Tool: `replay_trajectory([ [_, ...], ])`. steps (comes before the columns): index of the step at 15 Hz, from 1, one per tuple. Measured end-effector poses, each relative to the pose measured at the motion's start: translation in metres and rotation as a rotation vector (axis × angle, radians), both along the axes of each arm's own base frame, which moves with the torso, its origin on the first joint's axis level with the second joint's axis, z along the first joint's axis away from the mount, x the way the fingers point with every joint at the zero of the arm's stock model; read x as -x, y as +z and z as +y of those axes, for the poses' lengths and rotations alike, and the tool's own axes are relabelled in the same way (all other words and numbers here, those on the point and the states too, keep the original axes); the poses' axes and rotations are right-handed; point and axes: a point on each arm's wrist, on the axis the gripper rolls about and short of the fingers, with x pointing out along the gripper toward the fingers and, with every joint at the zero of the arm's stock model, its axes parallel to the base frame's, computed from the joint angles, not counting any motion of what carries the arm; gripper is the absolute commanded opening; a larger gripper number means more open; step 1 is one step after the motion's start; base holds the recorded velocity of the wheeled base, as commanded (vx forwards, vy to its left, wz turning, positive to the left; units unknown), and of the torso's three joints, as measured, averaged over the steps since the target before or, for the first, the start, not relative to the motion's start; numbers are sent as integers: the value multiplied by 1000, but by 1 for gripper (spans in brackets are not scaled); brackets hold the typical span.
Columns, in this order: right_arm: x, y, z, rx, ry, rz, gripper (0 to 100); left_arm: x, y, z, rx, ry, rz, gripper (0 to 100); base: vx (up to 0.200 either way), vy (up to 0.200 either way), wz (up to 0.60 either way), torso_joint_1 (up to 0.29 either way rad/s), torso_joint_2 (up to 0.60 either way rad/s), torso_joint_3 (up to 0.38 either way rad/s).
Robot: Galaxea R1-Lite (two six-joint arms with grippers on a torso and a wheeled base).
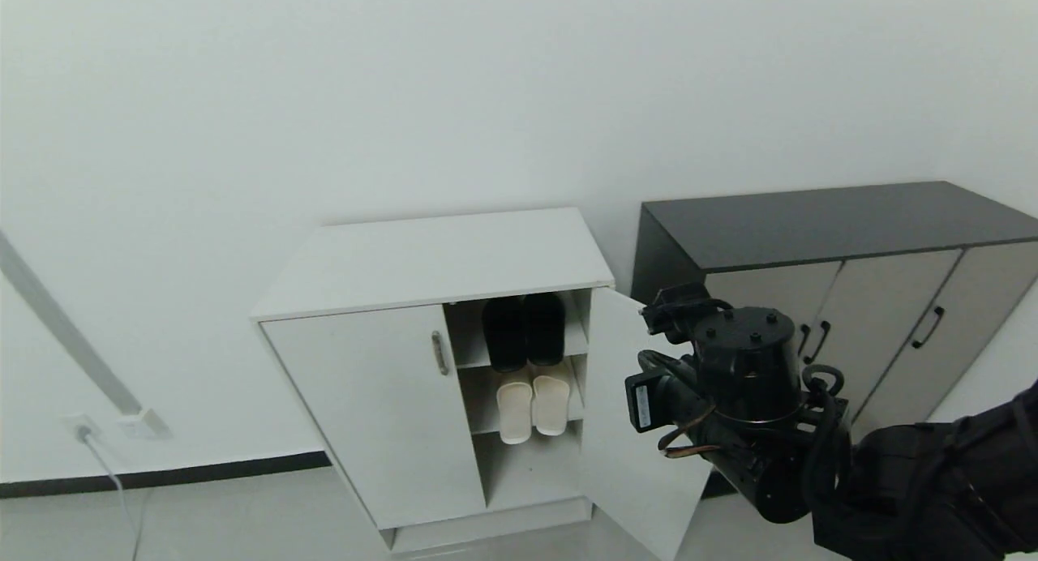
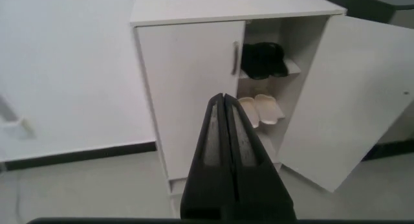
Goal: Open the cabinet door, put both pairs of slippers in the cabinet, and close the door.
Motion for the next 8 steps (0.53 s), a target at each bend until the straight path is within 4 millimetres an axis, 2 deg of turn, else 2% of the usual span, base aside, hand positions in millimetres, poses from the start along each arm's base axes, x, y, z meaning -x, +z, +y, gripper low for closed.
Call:
replay_trajectory([
  [8,-3,-1,-4,11,-11,-3,0,0,0,0,0,1,-1,0,0,0,0,0,0,0],
])
